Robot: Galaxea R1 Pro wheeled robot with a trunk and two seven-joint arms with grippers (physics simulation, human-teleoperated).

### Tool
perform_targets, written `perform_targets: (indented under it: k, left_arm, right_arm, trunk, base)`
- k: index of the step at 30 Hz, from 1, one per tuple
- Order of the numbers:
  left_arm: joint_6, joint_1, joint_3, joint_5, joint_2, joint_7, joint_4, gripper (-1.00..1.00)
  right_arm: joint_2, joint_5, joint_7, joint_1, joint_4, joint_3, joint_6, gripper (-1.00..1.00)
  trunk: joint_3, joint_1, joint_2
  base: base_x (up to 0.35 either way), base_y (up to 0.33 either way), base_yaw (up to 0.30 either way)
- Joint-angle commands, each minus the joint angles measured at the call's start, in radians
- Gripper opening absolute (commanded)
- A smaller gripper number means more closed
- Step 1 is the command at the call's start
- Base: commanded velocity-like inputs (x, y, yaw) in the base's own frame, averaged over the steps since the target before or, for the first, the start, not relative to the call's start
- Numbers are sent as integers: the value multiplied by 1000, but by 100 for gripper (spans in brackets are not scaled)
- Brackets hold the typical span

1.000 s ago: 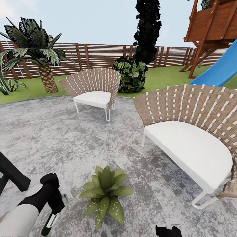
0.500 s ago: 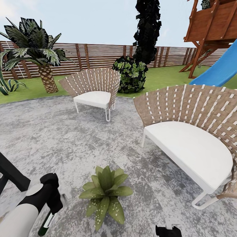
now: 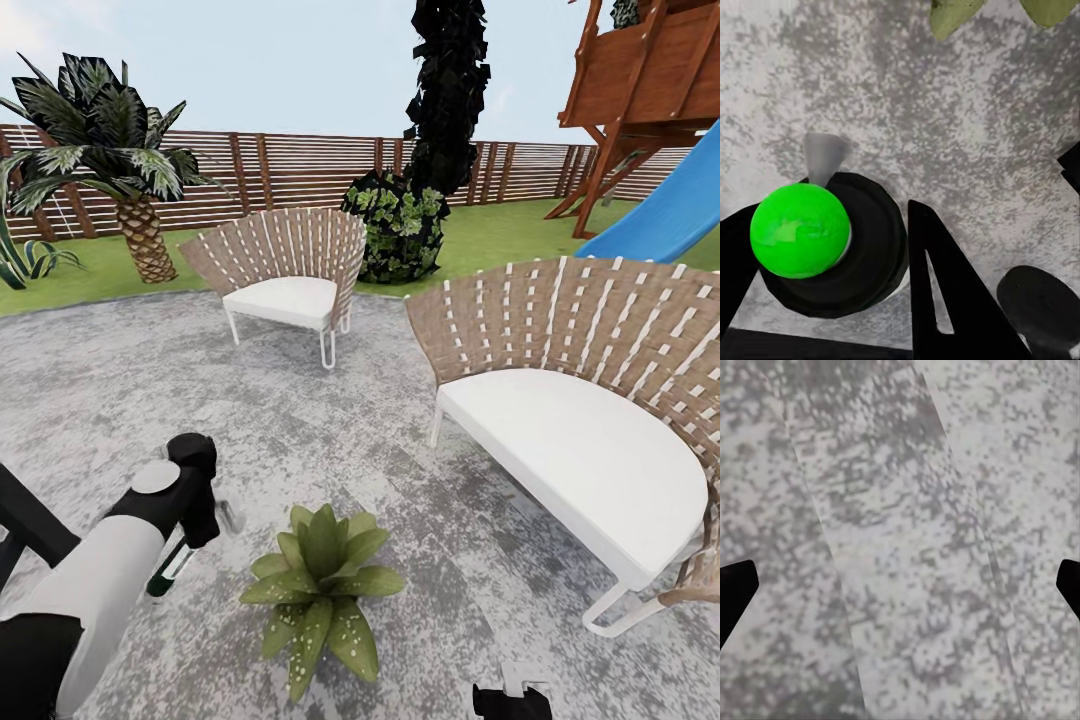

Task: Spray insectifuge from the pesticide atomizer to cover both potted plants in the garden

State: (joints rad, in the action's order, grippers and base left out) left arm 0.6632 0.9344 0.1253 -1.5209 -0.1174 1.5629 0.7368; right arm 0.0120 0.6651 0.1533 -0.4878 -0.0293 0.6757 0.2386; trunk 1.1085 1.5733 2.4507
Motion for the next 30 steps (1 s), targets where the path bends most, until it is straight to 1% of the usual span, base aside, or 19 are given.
perform_targets:
  k: [1,3,4,6,8,9,12,14,15,17,20,25,30]
  left_arm:
    - [10,6,14,-7,15,8,1,-100]
    - [10,9,20,-9,43,8,1,-100]
    - [10,9,20,-9,50,8,1,-100]
    - [9,10,21,-5,62,8,1,-100]
    - [-1,10,22,0,67,8,2,-100]
    - [-12,10,21,1,67,8,2,-100]
    - [-84,8,16,3,59,8,2,-100]
    - [-102,9,15,4,53,8,2,-100]
    - [-110,9,13,5,41,8,3,-100]
    - [-113,3,14,18,35,8,3,-100]
    - [-114,-5,14,27,35,8,2,-100]
    - [-111,-7,14,28,38,8,3,-100]
    - [-112,-9,12,28,41,8,3,-100]
  right_arm:
    - [0,7,4,0,-1,8,1,100]
    - [0,7,4,0,-1,9,1,100]
    - [0,7,4,0,-1,9,1,100]
    - [0,7,4,0,-1,9,1,100]
    - [0,7,4,0,-1,9,1,100]
    - [0,7,4,0,-1,9,1,100]
    - [0,7,5,0,-1,9,1,100]
    - [0,7,5,0,-1,8,1,100]
    - [0,7,5,0,-1,8,1,100]
    - [0,7,5,0,-1,8,1,100]
    - [0,7,5,0,-1,9,1,100]
    - [0,7,5,0,-1,10,1,100]
    - [0,7,5,0,-1,9,1,100]
  trunk:
    - [1,0,0]
    - [1,0,0]
    - [1,0,0]
    - [1,0,0]
    - [1,0,0]
    - [1,0,0]
    - [1,0,0]
    - [1,0,0]
    - [1,0,0]
    - [1,0,0]
    - [1,0,0]
    - [1,0,0]
    - [1,0,0]
  base:
    - [0,0,0]
    - [0,0,0]
    - [0,0,0]
    - [0,0,0]
    - [0,0,0]
    - [0,0,0]
    - [0,0,0]
    - [0,0,0]
    - [0,0,0]
    - [0,0,0]
    - [13,0,0]
    - [237,50,0]
    - [61,9,0]
